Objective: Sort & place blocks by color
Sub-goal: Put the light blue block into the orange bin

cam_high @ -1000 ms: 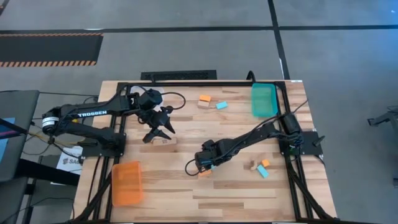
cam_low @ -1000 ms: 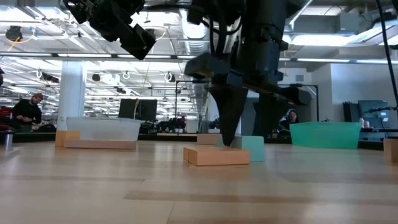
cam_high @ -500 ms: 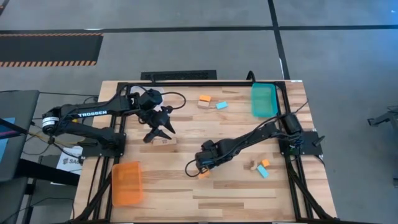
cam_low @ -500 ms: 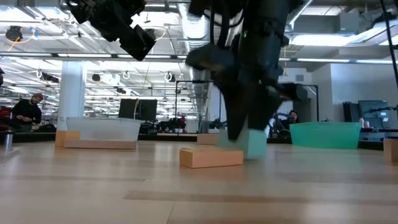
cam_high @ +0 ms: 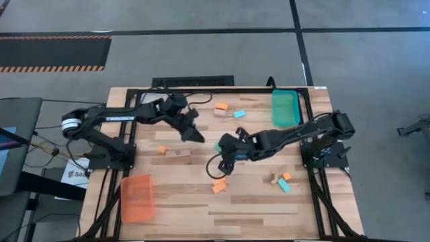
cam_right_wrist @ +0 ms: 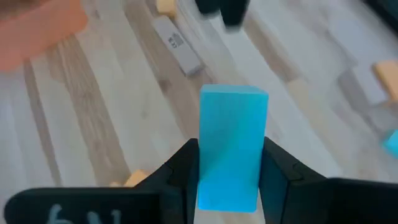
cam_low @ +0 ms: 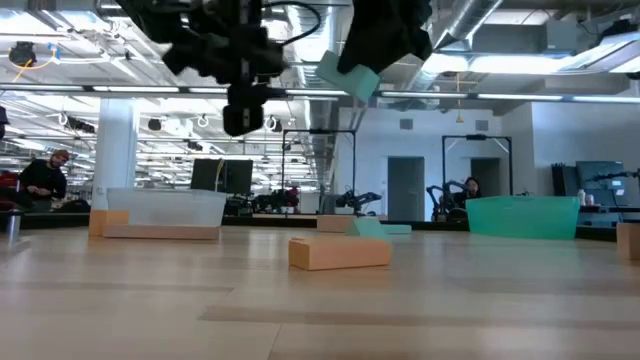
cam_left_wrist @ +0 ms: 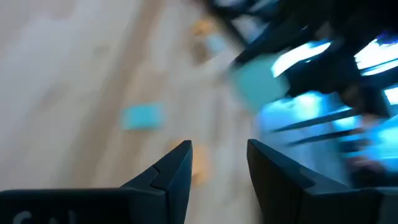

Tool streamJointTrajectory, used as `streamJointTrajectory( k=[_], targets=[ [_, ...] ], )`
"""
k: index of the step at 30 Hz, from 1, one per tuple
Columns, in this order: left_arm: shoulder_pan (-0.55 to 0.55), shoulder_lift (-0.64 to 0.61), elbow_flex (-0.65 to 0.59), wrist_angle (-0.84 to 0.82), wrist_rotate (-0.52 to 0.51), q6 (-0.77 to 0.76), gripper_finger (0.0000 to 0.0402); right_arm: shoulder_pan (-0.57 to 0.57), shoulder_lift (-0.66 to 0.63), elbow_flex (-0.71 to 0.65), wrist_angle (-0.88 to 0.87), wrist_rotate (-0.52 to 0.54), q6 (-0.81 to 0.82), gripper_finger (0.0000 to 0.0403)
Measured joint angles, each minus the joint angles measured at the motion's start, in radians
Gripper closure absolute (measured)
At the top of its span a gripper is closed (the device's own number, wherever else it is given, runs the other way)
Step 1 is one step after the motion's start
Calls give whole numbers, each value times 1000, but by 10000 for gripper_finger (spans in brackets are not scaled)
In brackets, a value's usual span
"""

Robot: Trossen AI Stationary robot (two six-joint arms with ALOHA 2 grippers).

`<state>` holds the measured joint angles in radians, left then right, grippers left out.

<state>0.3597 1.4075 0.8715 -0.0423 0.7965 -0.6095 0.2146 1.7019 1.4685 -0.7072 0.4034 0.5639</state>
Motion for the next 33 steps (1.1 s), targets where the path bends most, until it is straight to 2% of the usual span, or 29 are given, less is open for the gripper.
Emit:
streamJointTrajectory(
  k=[2, 5, 9, 15, 21, 28, 33],
  targets=[
    [4, 41, 0, 136, 62, -123, 260, -11, -4, 0, -24, 4, -34, 274],
    [-4, 83, 0, 293, 69, -307, 260, -19, 0, -2, -49, 4, -93, 275],
    [-22, 138, 1, 390, 73, -455, 258, -26, 9, -2, -38, -4, -163, 276],
    [-45, 193, 1, 404, 48, -458, 239, -28, 13, -3, -22, -19, -222, 273],
    [-55, 204, 0, 449, 20, -444, 201, -52, 12, -3, -37, -48, -256, 272],
    [-38, 204, 0, 416, -1, -353, 160, -61, 12, -3, -41, -67, -259, 272],
    [-38, 206, 2, 385, -51, -310, 153, -66, 10, 2, -26, -70, -281, 272]
  ],
)
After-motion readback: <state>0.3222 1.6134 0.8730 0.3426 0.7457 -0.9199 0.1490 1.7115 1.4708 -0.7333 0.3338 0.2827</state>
